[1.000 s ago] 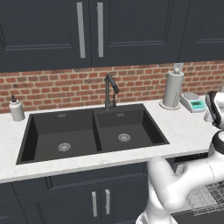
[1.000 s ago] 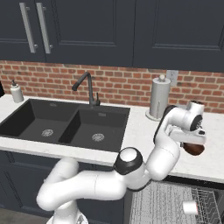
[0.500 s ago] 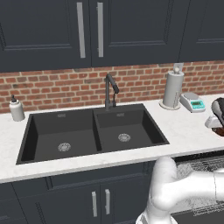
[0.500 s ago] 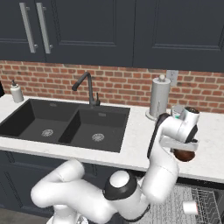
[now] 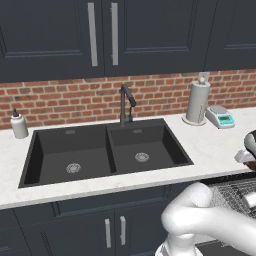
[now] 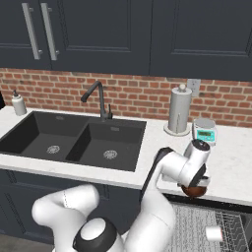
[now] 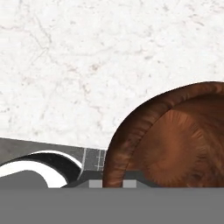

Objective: Pick up the cup and bowl from the counter, place them in the dishwasher, and close the dishwasher door.

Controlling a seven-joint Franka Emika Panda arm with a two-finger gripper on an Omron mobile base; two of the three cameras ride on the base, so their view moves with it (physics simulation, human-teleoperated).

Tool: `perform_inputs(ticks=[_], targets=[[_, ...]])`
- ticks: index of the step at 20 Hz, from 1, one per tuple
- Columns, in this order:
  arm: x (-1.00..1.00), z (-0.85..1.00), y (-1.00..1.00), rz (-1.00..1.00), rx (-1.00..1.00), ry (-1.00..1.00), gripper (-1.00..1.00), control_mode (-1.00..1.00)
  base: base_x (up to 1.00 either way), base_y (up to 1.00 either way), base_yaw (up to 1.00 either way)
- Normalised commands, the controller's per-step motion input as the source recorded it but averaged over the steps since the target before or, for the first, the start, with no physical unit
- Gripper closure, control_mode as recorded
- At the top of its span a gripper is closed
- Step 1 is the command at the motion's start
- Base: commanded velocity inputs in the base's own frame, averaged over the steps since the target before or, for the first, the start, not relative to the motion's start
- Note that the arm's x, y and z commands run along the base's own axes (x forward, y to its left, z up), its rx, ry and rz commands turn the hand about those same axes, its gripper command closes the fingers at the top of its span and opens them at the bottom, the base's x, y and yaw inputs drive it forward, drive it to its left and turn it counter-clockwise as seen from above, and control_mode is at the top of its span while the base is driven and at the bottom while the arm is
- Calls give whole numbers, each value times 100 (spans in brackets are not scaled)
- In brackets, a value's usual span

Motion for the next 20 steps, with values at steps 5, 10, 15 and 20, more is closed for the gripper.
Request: perform_inputs(ticks=[5, 10, 15, 20], targets=[[-45, 0, 10, 0, 0, -3, 100, -100, 0, 0, 0], [-17, 0, 0, -5, 0, 1, 100, -100, 0, 0, 0], [0, 0, 0, -5, 0, 0, 100, -100, 0, 0, 0], [-2, -9, 0, -4, 0, 0, 100, -100, 0, 0, 0]])
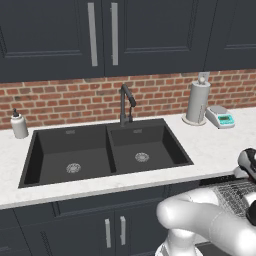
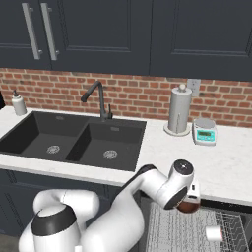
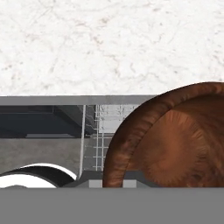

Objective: Pick up the cup and bowl from the counter, place them in the dishwasher, and close the dishwasher door.

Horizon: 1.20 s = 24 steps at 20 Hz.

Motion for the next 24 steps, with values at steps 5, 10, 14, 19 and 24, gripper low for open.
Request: perform_inputs(ticks=[5, 10, 14, 19, 24], targets=[[-14, -45, -4, -3, 2, 0, 100, -100, 0, 0, 0], [-7, -65, -7, -1, 2, 0, 100, -100, 0, 0, 0], [0, -40, -1, 0, 0, 0, 100, -100, 0, 0, 0], [0, -24, 0, 3, 0, 0, 100, -100, 0, 0, 0], [0, -24, -1, 6, 0, -1, 100, -100, 0, 0, 0]])
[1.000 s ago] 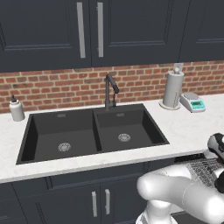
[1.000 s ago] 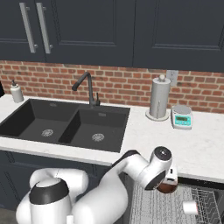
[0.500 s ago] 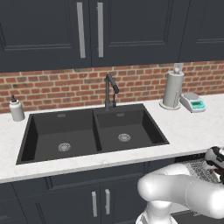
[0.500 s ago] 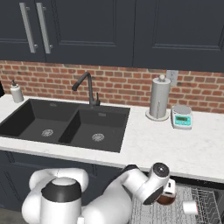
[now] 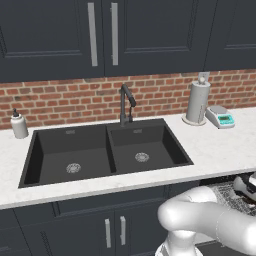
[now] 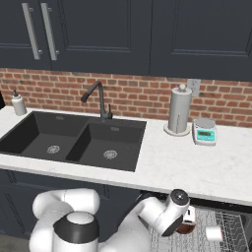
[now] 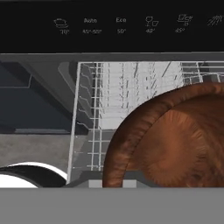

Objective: Pick up the cup and bowl from the counter, place them in the dishwasher, and close the dishwasher door.

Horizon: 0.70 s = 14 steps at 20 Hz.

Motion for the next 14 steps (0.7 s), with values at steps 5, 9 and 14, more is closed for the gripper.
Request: perform_inputs(ticks=[5, 9, 14], targets=[[0, -2, -8, 5, 4, -4, 100, -100, 0, 0, 0], [0, 0, -19, 5, 11, -1, 100, -100, 0, 0, 0], [0, -12, -12, 7, 13, 6, 100, -100, 0, 0, 0]])
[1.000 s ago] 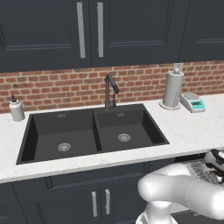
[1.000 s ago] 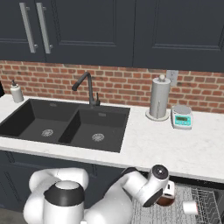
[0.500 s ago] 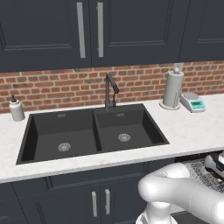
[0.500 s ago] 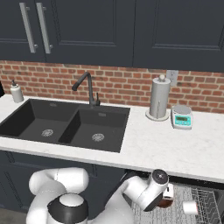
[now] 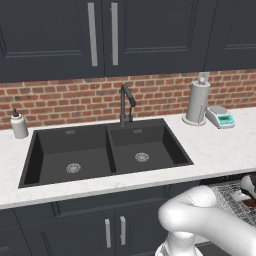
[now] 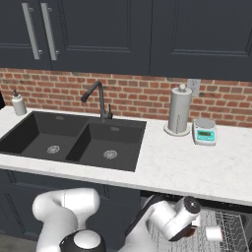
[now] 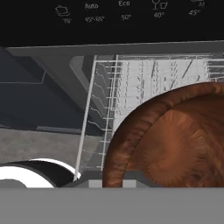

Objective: Pick up the cup and bowl from the counter, place them in the dishwasher, and close the dishwasher door.

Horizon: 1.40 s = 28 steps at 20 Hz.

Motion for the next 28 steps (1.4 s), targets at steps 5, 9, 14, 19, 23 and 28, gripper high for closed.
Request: perform_inputs(ticks=[5, 9, 14, 19, 23, 28], targets=[[0, -7, -1, 5, 4, 13, 100, -100, 0, 0, 0], [0, -17, 0, 4, 0, 8, 100, -100, 0, 0, 0], [0, -39, 0, 5, 0, 2, 100, -100, 0, 0, 0], [0, -52, 0, 5, 0, 0, 100, -100, 0, 0, 0], [0, -47, 0, 4, 0, 0, 100, -100, 0, 0, 0], [0, -49, 0, 4, 0, 0, 100, -100, 0, 0, 0]])
